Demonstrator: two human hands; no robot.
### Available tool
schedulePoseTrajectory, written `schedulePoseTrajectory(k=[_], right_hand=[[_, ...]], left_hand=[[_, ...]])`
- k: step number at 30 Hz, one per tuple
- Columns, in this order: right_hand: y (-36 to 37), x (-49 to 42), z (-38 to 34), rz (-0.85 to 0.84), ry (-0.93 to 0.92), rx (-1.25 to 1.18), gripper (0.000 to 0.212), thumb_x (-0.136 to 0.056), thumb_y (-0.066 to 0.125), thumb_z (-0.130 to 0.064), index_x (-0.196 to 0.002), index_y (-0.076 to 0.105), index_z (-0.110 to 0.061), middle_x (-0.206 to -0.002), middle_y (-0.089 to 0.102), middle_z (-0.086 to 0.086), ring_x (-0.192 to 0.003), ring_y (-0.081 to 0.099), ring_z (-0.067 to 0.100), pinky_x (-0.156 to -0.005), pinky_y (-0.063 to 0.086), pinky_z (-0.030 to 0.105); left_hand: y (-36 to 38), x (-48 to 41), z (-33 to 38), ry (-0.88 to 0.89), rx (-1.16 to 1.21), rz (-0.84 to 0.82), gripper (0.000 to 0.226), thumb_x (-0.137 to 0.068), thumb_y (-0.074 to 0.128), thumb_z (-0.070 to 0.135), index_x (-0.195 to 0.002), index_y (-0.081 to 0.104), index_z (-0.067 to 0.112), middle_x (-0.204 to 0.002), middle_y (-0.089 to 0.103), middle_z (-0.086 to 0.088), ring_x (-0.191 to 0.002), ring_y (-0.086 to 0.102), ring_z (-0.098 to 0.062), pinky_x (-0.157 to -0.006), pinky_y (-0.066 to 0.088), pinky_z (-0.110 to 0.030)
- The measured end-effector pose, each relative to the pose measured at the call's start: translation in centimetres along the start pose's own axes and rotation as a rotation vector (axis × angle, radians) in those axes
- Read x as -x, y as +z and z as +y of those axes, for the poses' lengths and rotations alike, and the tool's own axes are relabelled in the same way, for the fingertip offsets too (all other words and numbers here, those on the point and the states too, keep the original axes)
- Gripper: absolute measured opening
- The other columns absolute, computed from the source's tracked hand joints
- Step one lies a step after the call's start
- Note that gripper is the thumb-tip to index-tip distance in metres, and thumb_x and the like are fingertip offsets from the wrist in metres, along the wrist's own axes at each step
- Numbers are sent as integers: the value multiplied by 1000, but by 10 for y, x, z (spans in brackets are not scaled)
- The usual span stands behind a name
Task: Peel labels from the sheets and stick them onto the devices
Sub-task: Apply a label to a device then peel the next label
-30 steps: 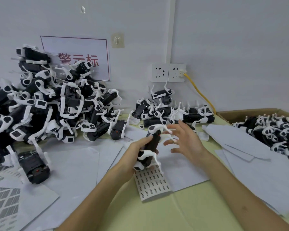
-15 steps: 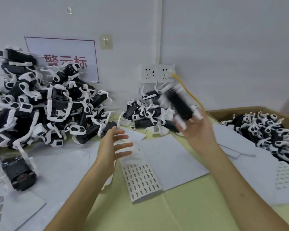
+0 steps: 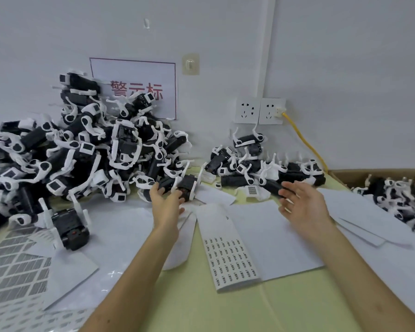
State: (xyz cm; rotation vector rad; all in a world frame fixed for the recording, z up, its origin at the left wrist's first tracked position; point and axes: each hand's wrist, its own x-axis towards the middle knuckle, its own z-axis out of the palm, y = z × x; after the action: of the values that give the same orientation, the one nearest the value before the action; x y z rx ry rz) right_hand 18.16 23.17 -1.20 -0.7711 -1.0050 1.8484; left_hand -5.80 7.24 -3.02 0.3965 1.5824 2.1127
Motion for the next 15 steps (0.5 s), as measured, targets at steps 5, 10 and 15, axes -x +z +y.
schedulePoseTrajectory(k=[5, 10, 15], right_hand=[[0, 0, 4, -18, 0, 32, 22, -98, 52, -27, -97, 67, -10, -80, 64, 4, -67, 53, 17, -67, 39, 29], [3, -1, 7, -42, 2, 55, 20, -97, 53, -24, -93, 67, -11, -77, 64, 3, -66, 52, 17, -66, 38, 29], [9, 2, 11, -95, -12, 113, 18, -97, 52, -20, -92, 66, -10, -75, 65, 4, -62, 54, 17, -65, 39, 30]], left_hand=[[-6, -8, -7, 125, -312, -152, 66, -102, 60, 9, -160, 31, 19, -154, 48, 1, -121, 64, -30, -86, 53, -36], [-6, -11, -20, 365, -683, -197, 17, -96, 60, 0, -100, 76, 4, -96, 69, -22, -91, 58, -28, -80, 49, -37], [0, -4, -23, 357, -588, -110, 25, -103, 60, 12, -81, 72, 12, -95, 70, -13, -86, 67, -23, -71, 49, -23]])
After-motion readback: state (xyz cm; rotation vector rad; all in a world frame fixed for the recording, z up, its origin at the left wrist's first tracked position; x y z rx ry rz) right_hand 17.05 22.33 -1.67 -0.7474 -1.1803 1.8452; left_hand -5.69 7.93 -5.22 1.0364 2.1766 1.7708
